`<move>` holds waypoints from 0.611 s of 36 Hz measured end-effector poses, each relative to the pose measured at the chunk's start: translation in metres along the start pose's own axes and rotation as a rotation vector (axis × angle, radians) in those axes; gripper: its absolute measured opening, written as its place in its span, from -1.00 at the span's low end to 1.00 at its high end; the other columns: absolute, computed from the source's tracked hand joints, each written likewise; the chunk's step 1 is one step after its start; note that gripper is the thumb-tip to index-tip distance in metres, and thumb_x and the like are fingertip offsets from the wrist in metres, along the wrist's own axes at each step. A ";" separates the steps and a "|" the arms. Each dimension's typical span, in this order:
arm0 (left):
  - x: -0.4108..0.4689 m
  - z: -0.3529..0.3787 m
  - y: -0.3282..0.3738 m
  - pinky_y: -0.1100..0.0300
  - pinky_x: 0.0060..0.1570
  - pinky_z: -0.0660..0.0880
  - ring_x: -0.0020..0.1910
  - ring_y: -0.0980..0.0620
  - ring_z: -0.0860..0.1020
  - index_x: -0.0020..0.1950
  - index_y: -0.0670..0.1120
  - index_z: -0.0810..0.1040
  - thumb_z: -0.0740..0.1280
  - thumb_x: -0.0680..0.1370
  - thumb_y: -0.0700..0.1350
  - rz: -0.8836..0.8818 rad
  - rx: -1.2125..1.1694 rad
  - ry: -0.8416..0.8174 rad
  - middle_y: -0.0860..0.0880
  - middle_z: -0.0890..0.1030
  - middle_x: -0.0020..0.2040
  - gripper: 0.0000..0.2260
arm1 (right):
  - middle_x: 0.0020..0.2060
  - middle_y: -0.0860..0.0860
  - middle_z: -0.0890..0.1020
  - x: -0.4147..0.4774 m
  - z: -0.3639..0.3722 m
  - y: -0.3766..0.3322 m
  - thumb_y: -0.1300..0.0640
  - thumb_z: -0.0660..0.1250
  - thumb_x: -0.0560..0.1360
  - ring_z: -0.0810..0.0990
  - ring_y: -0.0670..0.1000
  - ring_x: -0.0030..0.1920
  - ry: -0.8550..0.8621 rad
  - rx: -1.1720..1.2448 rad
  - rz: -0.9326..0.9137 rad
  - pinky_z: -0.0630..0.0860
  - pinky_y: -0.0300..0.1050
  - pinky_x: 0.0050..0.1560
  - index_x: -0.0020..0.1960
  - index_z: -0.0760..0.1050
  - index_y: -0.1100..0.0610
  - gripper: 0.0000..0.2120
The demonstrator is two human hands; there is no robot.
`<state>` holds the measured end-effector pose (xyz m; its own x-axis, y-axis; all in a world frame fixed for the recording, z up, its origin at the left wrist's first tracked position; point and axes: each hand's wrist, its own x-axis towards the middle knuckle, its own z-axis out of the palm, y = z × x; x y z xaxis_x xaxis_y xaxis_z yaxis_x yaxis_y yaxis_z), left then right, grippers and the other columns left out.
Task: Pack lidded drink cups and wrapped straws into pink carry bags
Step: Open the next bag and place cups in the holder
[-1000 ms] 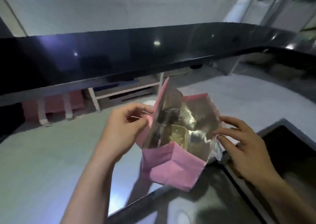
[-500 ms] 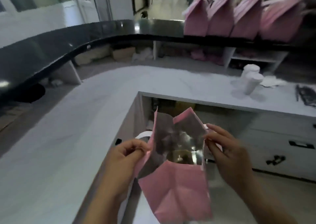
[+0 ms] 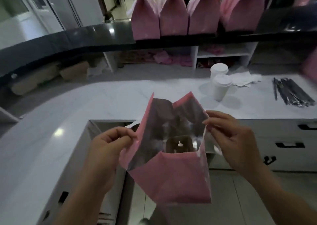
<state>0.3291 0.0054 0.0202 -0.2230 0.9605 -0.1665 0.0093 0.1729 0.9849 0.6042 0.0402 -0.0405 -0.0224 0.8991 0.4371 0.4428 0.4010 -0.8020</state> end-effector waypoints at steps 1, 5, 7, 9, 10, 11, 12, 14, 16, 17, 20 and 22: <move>0.015 0.004 0.005 0.29 -0.39 0.47 -0.26 0.10 0.58 -0.37 -0.11 0.62 0.28 0.52 -0.41 0.022 0.004 0.000 -0.01 0.64 -0.29 -0.66 | 0.15 -0.07 0.63 0.015 -0.001 0.004 0.36 0.39 0.49 0.60 -0.16 0.18 0.009 -0.007 -0.011 0.53 -0.30 0.17 0.00 0.66 0.06 -0.76; 0.083 0.021 0.020 0.26 -0.34 0.50 -0.22 0.07 0.58 -0.38 -0.06 0.64 0.30 0.51 -0.41 0.098 0.013 -0.032 -0.01 0.64 -0.28 -0.64 | 0.13 -0.07 0.62 0.078 0.001 0.025 0.39 0.39 0.48 0.59 -0.25 0.15 0.036 -0.036 -0.007 0.51 -0.40 0.11 0.00 0.66 0.10 -0.77; 0.119 0.030 0.027 0.29 -0.39 0.50 -0.25 0.11 0.59 -0.39 -0.03 0.65 0.32 0.50 -0.40 0.115 0.002 -0.061 0.00 0.64 -0.28 -0.63 | 0.12 -0.05 0.63 0.109 0.007 0.034 0.40 0.38 0.49 0.59 -0.28 0.13 0.061 -0.051 -0.003 0.50 -0.43 0.07 -0.01 0.66 0.11 -0.77; 0.156 0.037 0.033 0.30 -0.38 0.50 -0.25 0.12 0.60 -0.33 -0.07 0.65 0.32 0.51 -0.38 0.126 -0.008 -0.086 0.00 0.64 -0.27 -0.69 | 0.10 -0.05 0.63 0.142 0.015 0.041 0.38 0.39 0.49 0.57 -0.30 0.11 0.062 -0.108 -0.017 0.48 -0.46 0.06 -0.01 0.67 0.09 -0.77; 0.175 0.041 0.037 0.27 -0.34 0.51 -0.23 0.10 0.60 -0.30 -0.09 0.65 0.31 0.52 -0.37 0.131 -0.011 -0.100 -0.01 0.65 -0.27 -0.72 | 0.10 -0.05 0.63 0.160 0.019 0.045 0.37 0.40 0.49 0.57 -0.30 0.11 0.055 -0.141 -0.018 0.48 -0.46 0.06 -0.01 0.67 0.07 -0.77; 0.194 0.044 0.041 0.23 -0.30 0.52 -0.20 0.06 0.60 -0.29 -0.09 0.65 0.31 0.53 -0.37 0.138 -0.018 -0.112 -0.01 0.65 -0.27 -0.72 | 0.11 -0.04 0.63 0.178 0.023 0.049 0.36 0.40 0.49 0.57 -0.28 0.11 0.049 -0.169 -0.013 0.48 -0.45 0.07 -0.01 0.67 0.05 -0.77; 0.212 0.046 0.044 0.20 -0.26 0.51 -0.17 0.03 0.60 -0.30 -0.08 0.66 0.31 0.53 -0.37 0.143 -0.029 -0.123 -0.01 0.65 -0.27 -0.71 | 0.12 -0.02 0.63 0.196 0.027 0.054 0.34 0.41 0.49 0.58 -0.23 0.12 0.041 -0.194 -0.003 0.50 -0.43 0.09 -0.01 0.67 0.04 -0.78; 0.249 0.051 0.050 0.16 -0.24 0.50 -0.14 0.00 0.60 -0.31 -0.05 0.66 0.31 0.54 -0.36 0.134 -0.044 -0.138 0.01 0.66 -0.27 -0.69 | 0.15 0.00 0.63 0.232 0.034 0.064 0.30 0.41 0.50 0.60 -0.11 0.15 0.026 -0.269 0.010 0.53 -0.31 0.15 0.01 0.69 0.07 -0.82; 0.282 0.055 0.056 0.15 -0.23 0.50 -0.12 -0.01 0.60 -0.31 -0.04 0.66 0.32 0.54 -0.35 0.116 -0.070 -0.153 0.01 0.66 -0.26 -0.69 | 0.16 -0.03 0.63 0.264 0.039 0.073 0.27 0.41 0.51 0.59 -0.08 0.16 0.031 -0.349 0.021 0.55 -0.16 0.20 0.02 0.70 0.08 -0.84; 0.298 0.057 0.059 0.16 -0.23 0.51 -0.13 -0.01 0.60 -0.30 -0.04 0.67 0.32 0.54 -0.35 0.105 -0.080 -0.164 0.01 0.67 -0.25 -0.69 | 0.16 -0.05 0.63 0.277 0.041 0.077 0.26 0.41 0.51 0.59 -0.09 0.15 0.036 -0.378 0.031 0.55 -0.13 0.21 0.02 0.70 0.09 -0.84; 0.338 0.066 0.060 0.24 -0.27 0.55 -0.18 0.06 0.63 -0.22 -0.07 0.67 0.34 0.54 -0.35 0.093 -0.075 -0.219 0.01 0.68 -0.23 -0.75 | 0.19 -0.04 0.62 0.306 0.047 0.092 0.28 0.40 0.51 0.59 -0.04 0.17 0.045 -0.422 0.088 0.55 -0.05 0.22 0.01 0.70 0.12 -0.85; 0.359 0.072 0.054 0.26 -0.24 0.56 -0.16 0.07 0.64 -0.20 -0.07 0.68 0.36 0.53 -0.35 0.093 -0.055 -0.250 0.01 0.68 -0.20 -0.77 | 0.22 -0.03 0.62 0.315 0.053 0.105 0.27 0.39 0.52 0.59 -0.05 0.16 0.022 -0.452 0.166 0.55 -0.05 0.22 0.01 0.71 0.11 -0.84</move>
<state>0.3192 0.3756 0.0103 0.0237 0.9969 -0.0750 -0.0359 0.0758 0.9965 0.5963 0.3750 -0.0086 0.0986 0.9385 0.3309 0.7841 0.1315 -0.6066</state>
